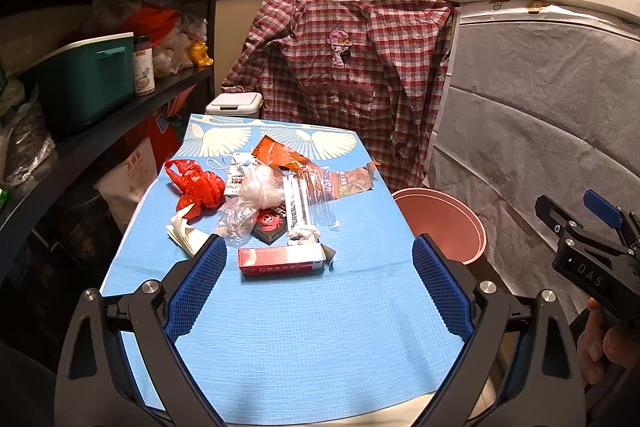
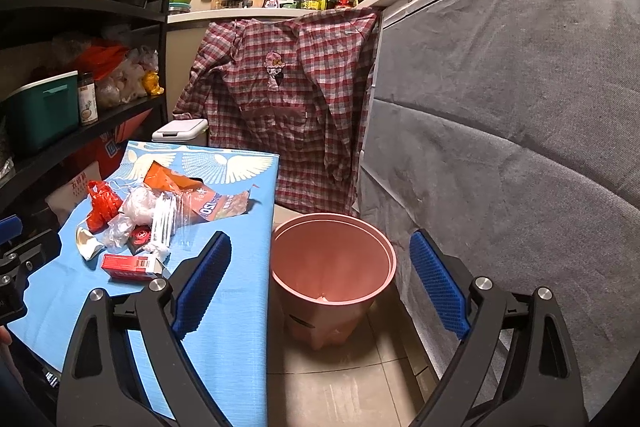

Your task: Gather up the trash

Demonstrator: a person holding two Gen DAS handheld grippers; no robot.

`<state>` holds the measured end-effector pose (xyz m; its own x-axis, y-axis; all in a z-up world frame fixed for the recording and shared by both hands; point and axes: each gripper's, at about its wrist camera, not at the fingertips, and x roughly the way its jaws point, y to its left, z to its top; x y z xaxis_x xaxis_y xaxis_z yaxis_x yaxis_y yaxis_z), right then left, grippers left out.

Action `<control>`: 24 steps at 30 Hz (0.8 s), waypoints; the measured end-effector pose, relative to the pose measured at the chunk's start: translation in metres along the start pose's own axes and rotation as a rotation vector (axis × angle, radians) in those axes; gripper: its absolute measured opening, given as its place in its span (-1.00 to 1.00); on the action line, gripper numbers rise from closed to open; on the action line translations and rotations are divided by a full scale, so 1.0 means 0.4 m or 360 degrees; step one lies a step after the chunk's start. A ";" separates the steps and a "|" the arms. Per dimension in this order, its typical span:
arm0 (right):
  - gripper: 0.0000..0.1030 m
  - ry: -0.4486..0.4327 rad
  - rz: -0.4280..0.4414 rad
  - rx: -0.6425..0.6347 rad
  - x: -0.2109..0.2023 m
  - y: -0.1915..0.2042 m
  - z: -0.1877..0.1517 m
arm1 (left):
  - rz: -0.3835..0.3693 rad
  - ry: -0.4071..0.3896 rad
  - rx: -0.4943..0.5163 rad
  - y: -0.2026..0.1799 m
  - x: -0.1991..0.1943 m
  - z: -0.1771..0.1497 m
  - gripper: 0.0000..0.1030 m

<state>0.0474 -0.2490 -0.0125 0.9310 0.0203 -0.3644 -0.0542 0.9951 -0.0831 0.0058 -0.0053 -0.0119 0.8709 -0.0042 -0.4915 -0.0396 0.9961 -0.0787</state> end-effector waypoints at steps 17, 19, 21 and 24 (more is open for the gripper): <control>0.66 -0.0001 -0.0001 0.0000 0.004 -0.007 0.002 | -0.0001 0.0005 -0.0009 -0.001 -0.001 0.000 0.77; 0.66 -0.0002 -0.0002 0.0001 0.003 -0.005 0.002 | 0.0000 0.0003 -0.0008 0.001 0.000 0.000 0.77; 0.66 -0.0005 -0.0006 0.0002 0.005 -0.010 0.002 | -0.0001 0.0002 -0.0007 -0.002 -0.001 0.000 0.77; 0.66 -0.0008 -0.0011 0.0003 0.009 -0.017 0.001 | 0.0000 0.0005 -0.0009 -0.001 -0.001 0.001 0.77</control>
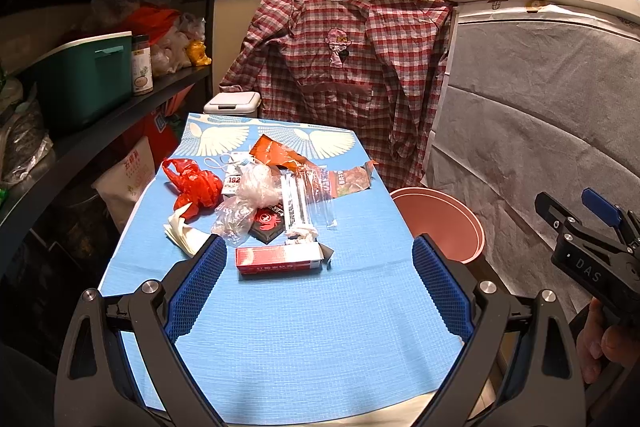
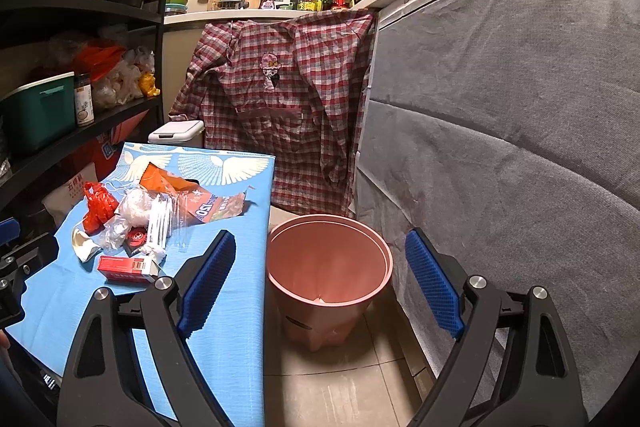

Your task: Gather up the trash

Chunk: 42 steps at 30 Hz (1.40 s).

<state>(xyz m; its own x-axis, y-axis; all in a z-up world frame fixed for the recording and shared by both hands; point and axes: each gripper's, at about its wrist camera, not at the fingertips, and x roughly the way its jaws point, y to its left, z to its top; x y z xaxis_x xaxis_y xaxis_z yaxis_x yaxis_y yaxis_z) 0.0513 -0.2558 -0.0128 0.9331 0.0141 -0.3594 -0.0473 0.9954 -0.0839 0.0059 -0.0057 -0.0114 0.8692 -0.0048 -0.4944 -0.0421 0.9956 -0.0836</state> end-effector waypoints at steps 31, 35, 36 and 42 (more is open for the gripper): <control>0.46 0.0027 0.0090 -0.0034 0.011 0.061 0.015 | -0.0068 0.0031 -0.0007 -0.010 0.009 0.011 0.32; 0.18 0.0036 0.0203 -0.0038 0.025 0.092 0.057 | -0.0088 0.0063 -0.0005 0.022 0.025 0.043 -0.02; 0.13 0.0040 0.0221 -0.0041 0.030 0.100 0.067 | -0.0090 0.0064 0.0004 0.027 0.029 0.061 -0.12; -0.44 0.0072 0.0418 0.0015 0.087 0.149 0.155 | -0.0098 0.0009 0.0043 0.082 0.036 0.158 -0.42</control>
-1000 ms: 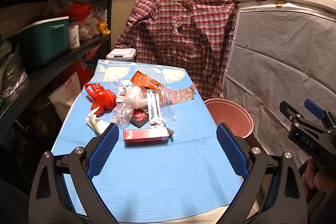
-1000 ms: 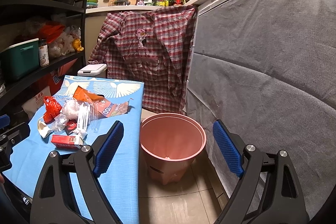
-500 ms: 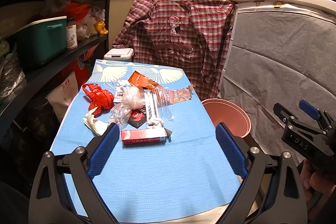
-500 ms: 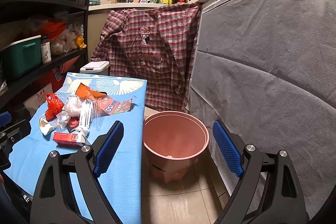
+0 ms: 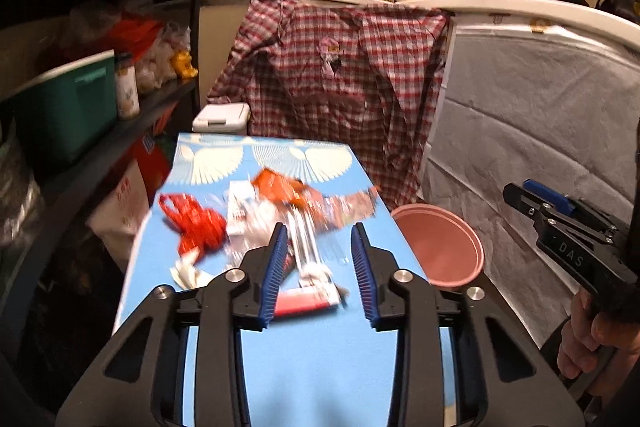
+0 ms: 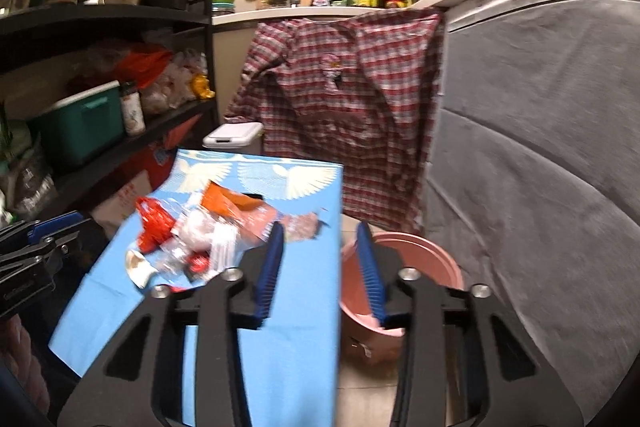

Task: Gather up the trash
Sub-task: 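Reach the left gripper to the red plastic bag and close on it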

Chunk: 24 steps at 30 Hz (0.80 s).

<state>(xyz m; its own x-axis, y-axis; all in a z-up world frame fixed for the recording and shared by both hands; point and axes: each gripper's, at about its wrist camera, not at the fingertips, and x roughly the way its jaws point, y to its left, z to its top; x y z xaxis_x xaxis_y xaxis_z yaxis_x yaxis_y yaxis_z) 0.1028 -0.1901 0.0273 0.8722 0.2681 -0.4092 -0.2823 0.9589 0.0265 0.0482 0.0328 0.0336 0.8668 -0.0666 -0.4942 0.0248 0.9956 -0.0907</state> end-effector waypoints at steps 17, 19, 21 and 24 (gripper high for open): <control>-0.52 0.0279 0.0429 -0.0001 0.373 0.102 0.028 | 0.0073 0.0066 -0.0098 0.321 0.247 0.123 -0.52; -0.52 0.0340 0.0427 -0.0004 0.413 0.110 0.000 | 0.0085 0.0201 -0.0182 0.366 0.301 0.086 -0.52; -0.51 0.0404 0.0441 -0.0013 0.456 0.123 -0.024 | 0.0095 0.0269 -0.0227 0.391 0.336 0.075 -0.52; -0.46 0.0491 0.0440 -0.0004 0.514 0.128 -0.050 | 0.0102 0.0332 -0.0285 0.415 0.381 0.058 -0.52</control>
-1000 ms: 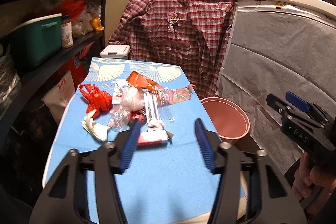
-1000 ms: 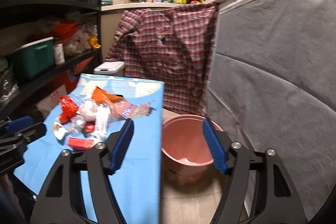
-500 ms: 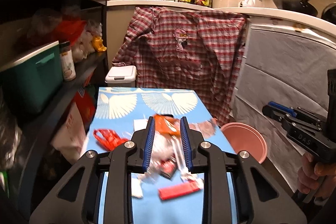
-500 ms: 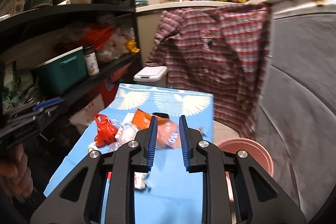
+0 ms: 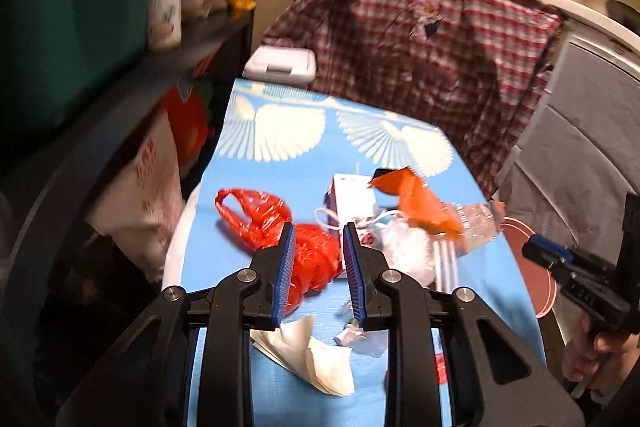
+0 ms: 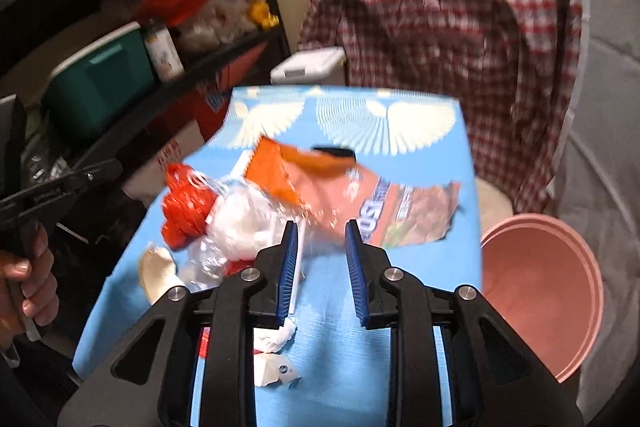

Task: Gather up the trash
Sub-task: 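Reach the left gripper to the red plastic bag and close on it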

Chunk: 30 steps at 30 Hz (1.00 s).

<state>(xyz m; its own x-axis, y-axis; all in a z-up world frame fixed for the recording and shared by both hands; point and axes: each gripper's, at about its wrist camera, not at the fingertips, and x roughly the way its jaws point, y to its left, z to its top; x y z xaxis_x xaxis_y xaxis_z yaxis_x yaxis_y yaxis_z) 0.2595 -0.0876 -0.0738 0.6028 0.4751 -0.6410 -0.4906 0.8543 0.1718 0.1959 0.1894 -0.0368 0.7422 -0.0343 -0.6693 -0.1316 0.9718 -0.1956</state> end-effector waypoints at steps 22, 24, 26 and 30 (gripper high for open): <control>-0.95 0.0219 0.0136 0.0016 0.145 -0.011 -0.024 | 0.0014 0.0340 -0.0089 0.040 0.196 -0.036 -0.48; -0.98 0.0185 0.0151 0.0000 0.127 -0.006 -0.017 | 0.0024 0.0321 -0.0067 0.035 0.184 -0.032 -0.56; -0.98 0.0146 0.0168 -0.0023 0.105 0.004 -0.009 | 0.0031 0.0291 -0.0055 0.032 0.166 -0.025 -0.64; -0.99 0.0052 0.0184 -0.0059 0.049 0.022 0.010 | 0.0044 0.0229 -0.0049 0.024 0.129 -0.010 -0.67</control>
<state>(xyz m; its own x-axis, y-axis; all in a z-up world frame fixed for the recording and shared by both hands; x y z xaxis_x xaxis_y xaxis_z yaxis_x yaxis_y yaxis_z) 0.2696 -0.0699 -0.0819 0.5202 0.5624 -0.6427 -0.5790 0.7855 0.2187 0.2302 0.1960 -0.0761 0.6366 -0.0425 -0.7700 -0.1724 0.9654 -0.1958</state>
